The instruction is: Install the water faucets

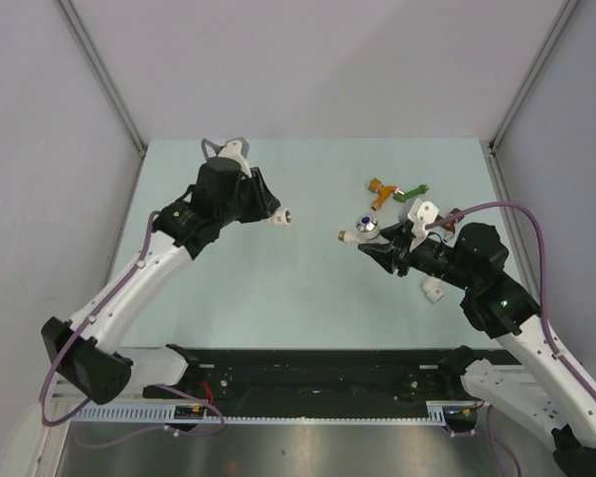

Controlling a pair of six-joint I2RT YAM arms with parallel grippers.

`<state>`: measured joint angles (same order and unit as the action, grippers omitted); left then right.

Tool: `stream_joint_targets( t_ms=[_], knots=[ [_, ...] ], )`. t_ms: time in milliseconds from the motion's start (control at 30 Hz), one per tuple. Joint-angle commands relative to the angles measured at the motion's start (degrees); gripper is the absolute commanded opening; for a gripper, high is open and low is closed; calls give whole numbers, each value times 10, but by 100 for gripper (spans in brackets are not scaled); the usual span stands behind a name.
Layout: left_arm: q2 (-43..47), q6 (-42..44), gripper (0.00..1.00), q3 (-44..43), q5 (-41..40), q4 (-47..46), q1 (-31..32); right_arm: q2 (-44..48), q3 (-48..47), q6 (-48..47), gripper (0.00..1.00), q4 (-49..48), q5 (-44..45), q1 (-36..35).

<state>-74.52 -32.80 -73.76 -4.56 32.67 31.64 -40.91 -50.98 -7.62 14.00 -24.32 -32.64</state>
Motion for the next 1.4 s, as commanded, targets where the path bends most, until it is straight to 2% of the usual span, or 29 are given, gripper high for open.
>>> stream_joint_targets(
  t_ms=[0, 67, 233, 433, 600, 900, 1267, 1367],
  knots=[
    [61, 16, 0, -44, 34, -3, -8, -11, -4, -151, 0, -85, -80, -52],
    [75, 18, 0, -50, 58, 5, -8, -18, -4, -232, 0, -90, -111, -70],
    [110, 47, 0, -72, 86, 32, -8, -49, -4, -314, 0, -134, -143, -109],
    [125, 99, 0, -88, 134, 39, -8, -73, -5, -378, 0, -201, -92, -156],
    [136, 127, 0, -97, 159, 32, -6, -83, -9, -414, 0, -231, -77, -161],
    [159, 178, 0, -109, 126, 33, 19, -112, -30, -481, 0, -238, -65, -174],
    [161, 193, 0, -138, -29, 50, 83, -117, -32, -519, 0, -298, -19, -202],
    [164, 193, 0, -139, -47, 49, 93, -120, -32, -519, 0, -309, -16, -202]
  ],
)
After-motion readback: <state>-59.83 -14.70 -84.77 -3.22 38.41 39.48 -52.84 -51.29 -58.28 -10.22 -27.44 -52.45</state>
